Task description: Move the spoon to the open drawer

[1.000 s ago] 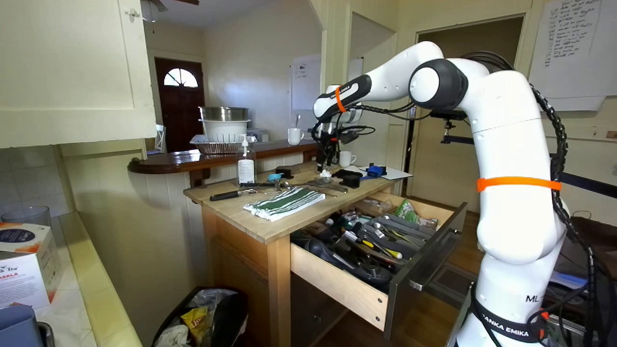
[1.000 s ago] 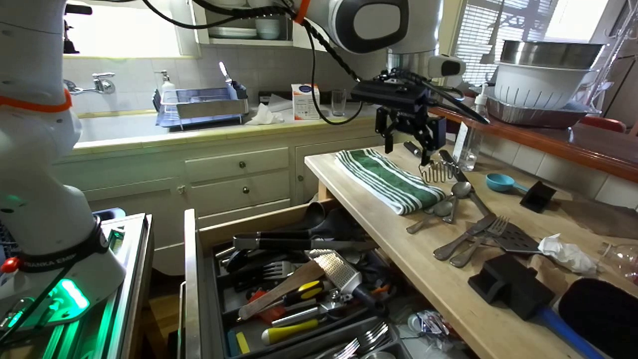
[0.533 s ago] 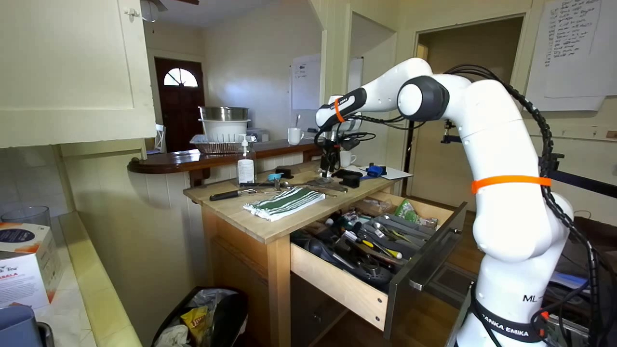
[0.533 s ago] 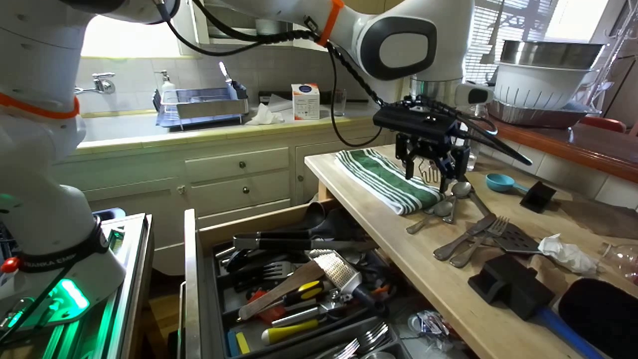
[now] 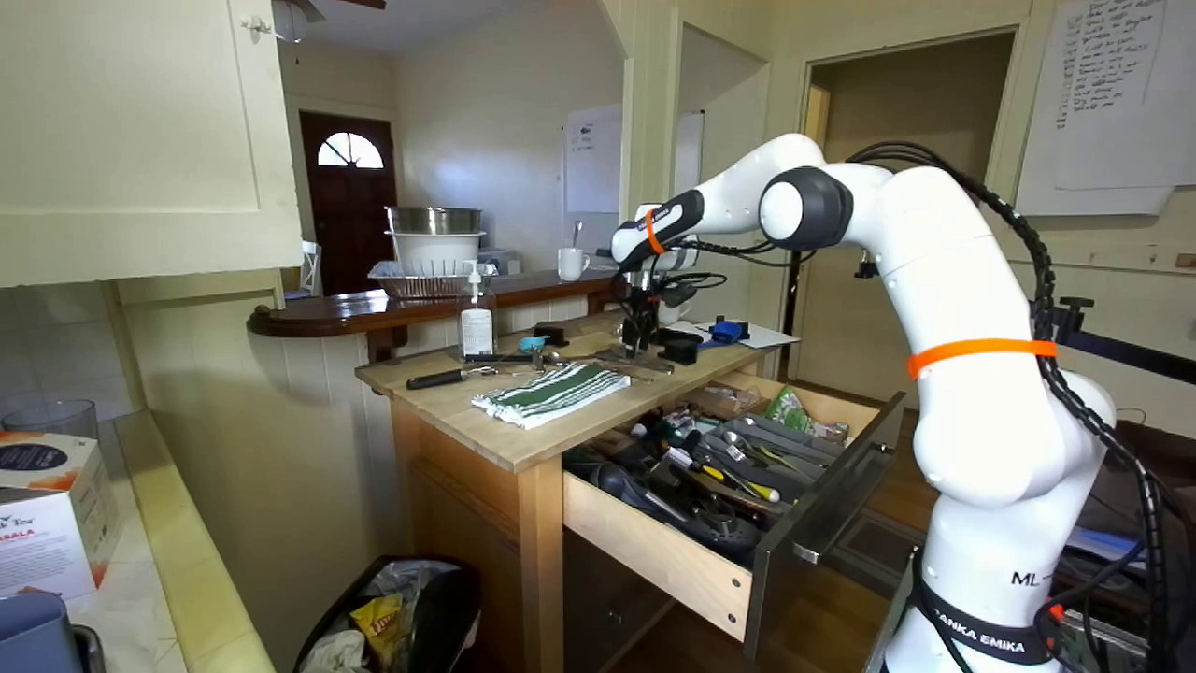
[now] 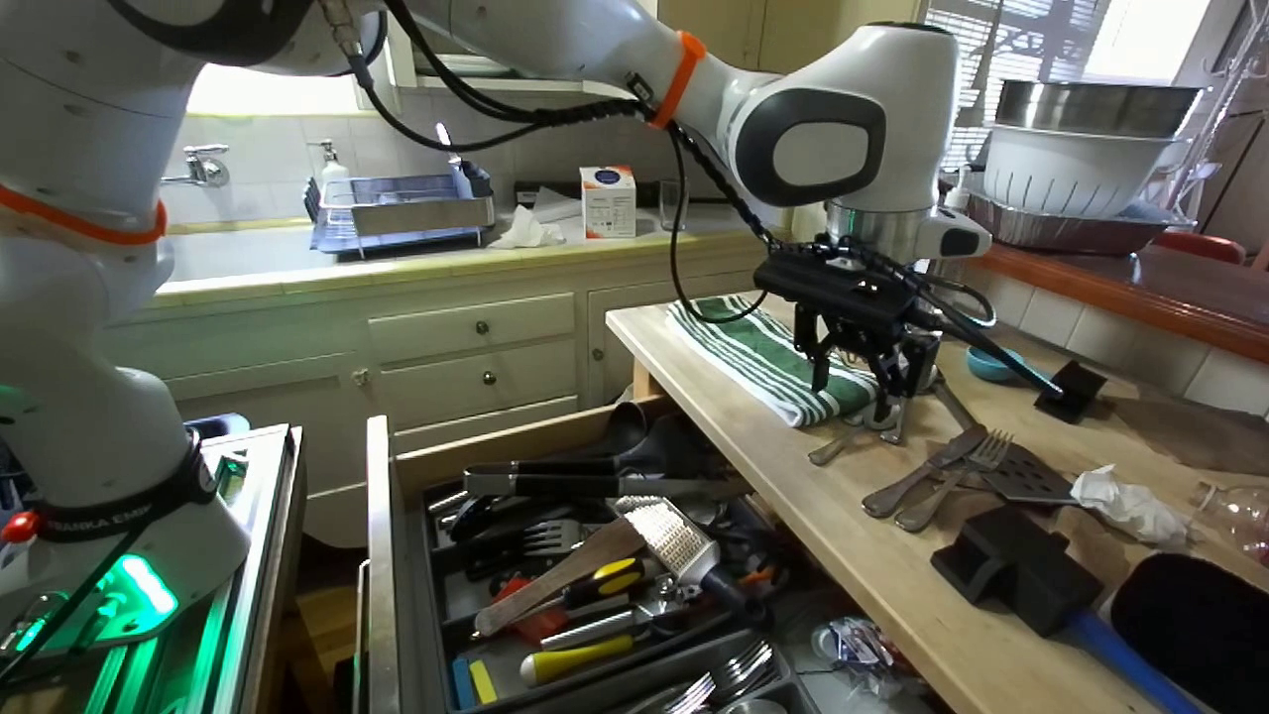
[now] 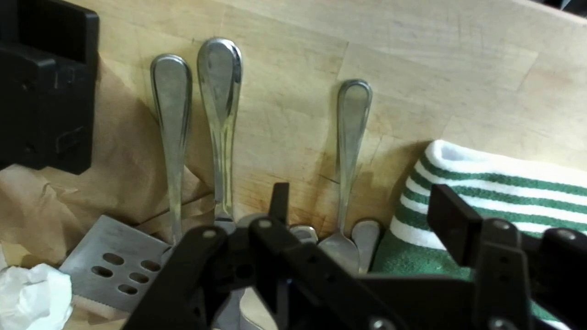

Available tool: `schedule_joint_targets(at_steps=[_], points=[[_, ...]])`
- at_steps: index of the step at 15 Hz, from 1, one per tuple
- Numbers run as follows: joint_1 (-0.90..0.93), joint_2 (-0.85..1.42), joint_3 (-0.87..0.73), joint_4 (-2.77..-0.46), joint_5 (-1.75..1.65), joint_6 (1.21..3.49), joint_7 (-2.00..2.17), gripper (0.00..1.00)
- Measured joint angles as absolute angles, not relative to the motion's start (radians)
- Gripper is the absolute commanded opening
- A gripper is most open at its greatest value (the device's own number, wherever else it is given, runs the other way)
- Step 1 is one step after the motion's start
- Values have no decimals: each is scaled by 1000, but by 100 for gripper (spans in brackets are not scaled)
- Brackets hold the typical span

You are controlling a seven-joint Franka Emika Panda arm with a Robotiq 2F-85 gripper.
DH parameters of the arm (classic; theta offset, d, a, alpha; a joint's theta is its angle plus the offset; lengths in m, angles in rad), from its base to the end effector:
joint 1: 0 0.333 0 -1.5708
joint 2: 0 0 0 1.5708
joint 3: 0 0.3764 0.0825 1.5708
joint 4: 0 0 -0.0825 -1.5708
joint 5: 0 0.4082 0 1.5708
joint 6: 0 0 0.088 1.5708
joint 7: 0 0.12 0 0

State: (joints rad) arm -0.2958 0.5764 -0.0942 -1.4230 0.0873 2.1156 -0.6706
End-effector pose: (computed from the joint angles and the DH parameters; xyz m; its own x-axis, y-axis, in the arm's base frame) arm 0.7300 -0.2781 0.4015 0.9603 0.2563 0.1102 0.2520 -0.9664 0.0514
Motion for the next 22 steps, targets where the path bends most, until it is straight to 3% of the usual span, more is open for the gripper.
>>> schedule_joint_targets(at_steps=[2, 3, 7, 8, 13, 19, 22], points=[[-298, 591, -88, -1416, 87, 2116, -669, 69], [-300, 598, -84, -1413, 87, 2116, -669, 74], [-308, 617, -76, -1408, 89, 2116, -666, 59], [-311, 621, -75, -1405, 90, 2116, -665, 61], [-320, 638, -64, -1391, 95, 2116, -650, 51], [-321, 653, -49, -1387, 95, 2119, -633, 53], [-321, 659, -48, -1387, 95, 2132, -629, 38]])
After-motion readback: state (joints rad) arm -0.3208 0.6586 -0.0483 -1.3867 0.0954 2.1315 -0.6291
